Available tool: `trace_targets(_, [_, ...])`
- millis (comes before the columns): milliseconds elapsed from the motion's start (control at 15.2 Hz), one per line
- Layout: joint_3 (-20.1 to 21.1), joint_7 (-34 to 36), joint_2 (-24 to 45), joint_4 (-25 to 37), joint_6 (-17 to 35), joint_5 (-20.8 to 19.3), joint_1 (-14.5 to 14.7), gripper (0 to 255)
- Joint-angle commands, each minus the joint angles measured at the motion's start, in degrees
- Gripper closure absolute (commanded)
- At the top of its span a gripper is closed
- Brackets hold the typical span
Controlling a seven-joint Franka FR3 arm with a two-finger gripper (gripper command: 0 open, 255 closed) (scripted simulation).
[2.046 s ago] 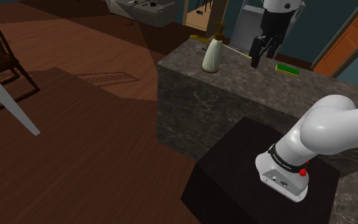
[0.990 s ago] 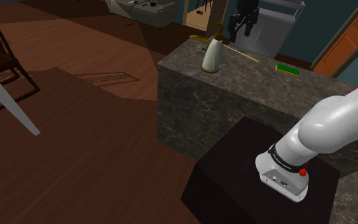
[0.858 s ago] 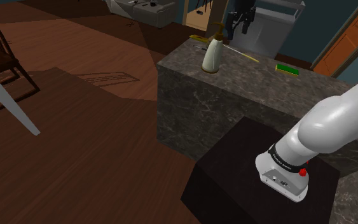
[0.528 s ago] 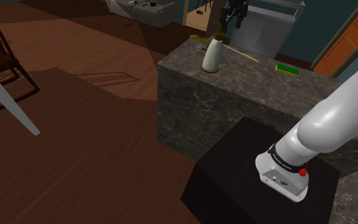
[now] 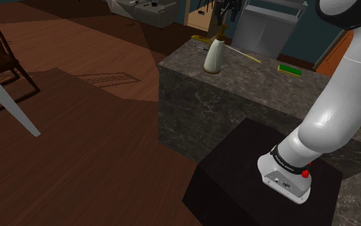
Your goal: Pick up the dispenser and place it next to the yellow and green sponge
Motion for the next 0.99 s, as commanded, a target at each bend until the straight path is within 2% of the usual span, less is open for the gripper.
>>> trace_targets(0, [-0.1, -0.3, 0.6, 0.0, 0.7, 0.1, -0.3, 0])
trace_targets(330, [-0.2, -0.1, -0.4, -5.7, 5.4, -0.1, -0.3, 0])
trace_targets(858, [-0.2, -0.1, -0.4, -5.7, 5.4, -0.1, -0.3, 0])
trace_targets(924, [-0.2, -0.1, -0.4, -5.7, 5.4, -0.1, -0.3, 255])
